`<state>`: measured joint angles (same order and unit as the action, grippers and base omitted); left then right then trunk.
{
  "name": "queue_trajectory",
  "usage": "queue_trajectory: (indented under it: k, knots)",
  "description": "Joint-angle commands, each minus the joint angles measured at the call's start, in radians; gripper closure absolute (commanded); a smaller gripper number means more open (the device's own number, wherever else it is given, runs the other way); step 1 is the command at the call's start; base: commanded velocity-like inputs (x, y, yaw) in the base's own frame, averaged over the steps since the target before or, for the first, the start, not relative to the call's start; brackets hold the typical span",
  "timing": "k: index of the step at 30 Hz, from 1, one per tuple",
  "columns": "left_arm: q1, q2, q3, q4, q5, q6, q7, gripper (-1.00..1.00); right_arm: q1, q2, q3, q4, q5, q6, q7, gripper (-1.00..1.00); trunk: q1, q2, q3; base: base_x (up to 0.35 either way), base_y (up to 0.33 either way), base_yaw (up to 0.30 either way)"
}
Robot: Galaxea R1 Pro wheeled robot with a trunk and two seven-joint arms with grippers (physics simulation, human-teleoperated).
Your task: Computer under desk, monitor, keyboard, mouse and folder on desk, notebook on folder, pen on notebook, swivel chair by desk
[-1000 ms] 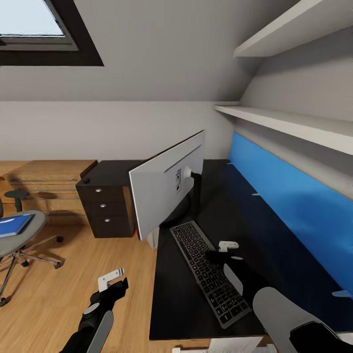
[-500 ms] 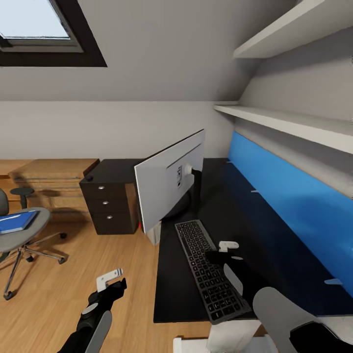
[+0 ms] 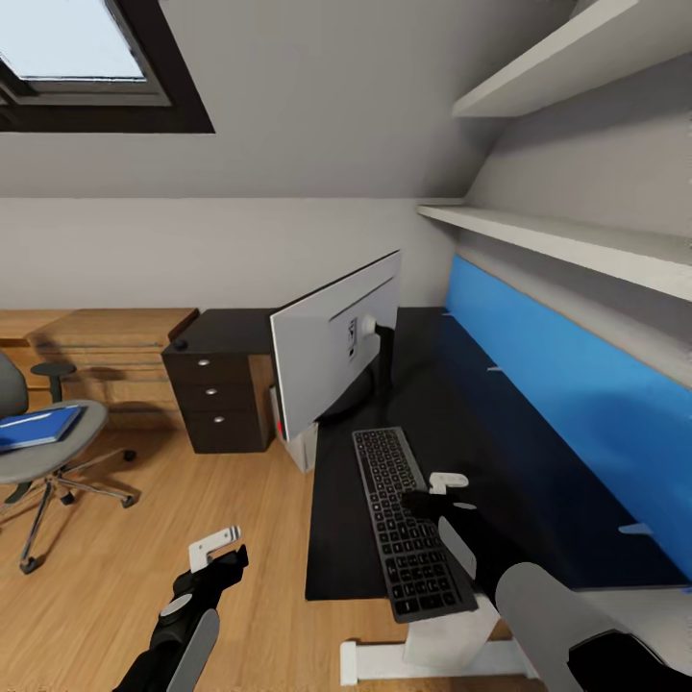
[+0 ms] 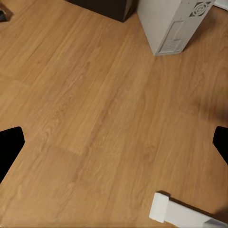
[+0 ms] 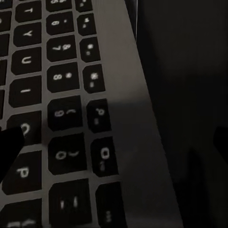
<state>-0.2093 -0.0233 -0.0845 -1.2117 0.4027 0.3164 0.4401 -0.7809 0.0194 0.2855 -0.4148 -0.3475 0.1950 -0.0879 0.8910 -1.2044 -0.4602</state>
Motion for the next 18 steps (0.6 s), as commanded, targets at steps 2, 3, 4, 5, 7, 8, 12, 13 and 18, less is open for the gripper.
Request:
queue_trajectory:
  k: [2,3,4,5,7,8,12,13,18]
  knots:
    - [-0.001,0.0,-0.001,-0.002,0.008,0.003,0.008,-1.0,0.0,-0.001,0.011,0.018,-0.015,0.004,-0.009,-1.0,0.0,-0.001,-0.001,-0.176,0.0,0.0]
    - [0.0,0.0,-0.001,-0.002,0.008,0.003,0.008,-1.0,0.0,-0.001,0.011,0.018,-0.015,0.004,-0.009,-1.0,0.0,-0.001,-0.001,-0.221,0.0,0.0]
    - [-0.001,0.0,-0.001,-0.002,0.008,0.003,0.008,-1.0,0.0,-0.001,0.011,0.018,-0.015,0.004,-0.009,-1.0,0.0,-0.001,-0.001,-0.23,0.0,0.0]
    - [-0.001,0.0,-0.001,-0.002,0.008,0.003,0.008,-1.0,0.0,-0.001,0.011,0.018,-0.015,0.004,-0.009,-1.0,0.0,-0.001,-0.001,-0.198,0.0,0.0]
    - [-0.001,0.0,-0.002,-0.002,0.008,0.003,0.008,-1.0,0.0,-0.001,0.011,0.018,-0.015,0.004,-0.009,-1.0,0.0,-0.001,-0.001,-0.087,0.0,0.0]
    - [0.0,0.0,-0.002,-0.002,0.008,0.003,0.008,-1.0,0.0,-0.001,0.011,0.018,-0.015,0.004,-0.009,-1.0,0.0,-0.001,-0.001,-0.044,0.0,0.0]
    - [0.0,0.0,-0.002,-0.002,0.008,0.003,0.008,-1.0,0.0,-0.001,0.011,0.018,-0.015,0.004,-0.009,-1.0,0.0,-0.001,-0.001,-0.022,0.0,0.0]
    - [-0.001,0.0,-0.002,-0.002,0.008,0.003,0.008,-1.0,0.0,-0.001,0.011,0.018,-0.015,0.004,-0.009,-1.0,0.0,-0.001,-0.001,-0.006,0.0,0.0]
    - [0.0,0.0,-0.003,-0.002,0.008,0.003,0.008,-1.0,0.0,-0.002,0.01,0.017,-0.015,0.001,-0.009,-1.0,-0.004,0.006,0.002,-0.002,0.0,0.0]
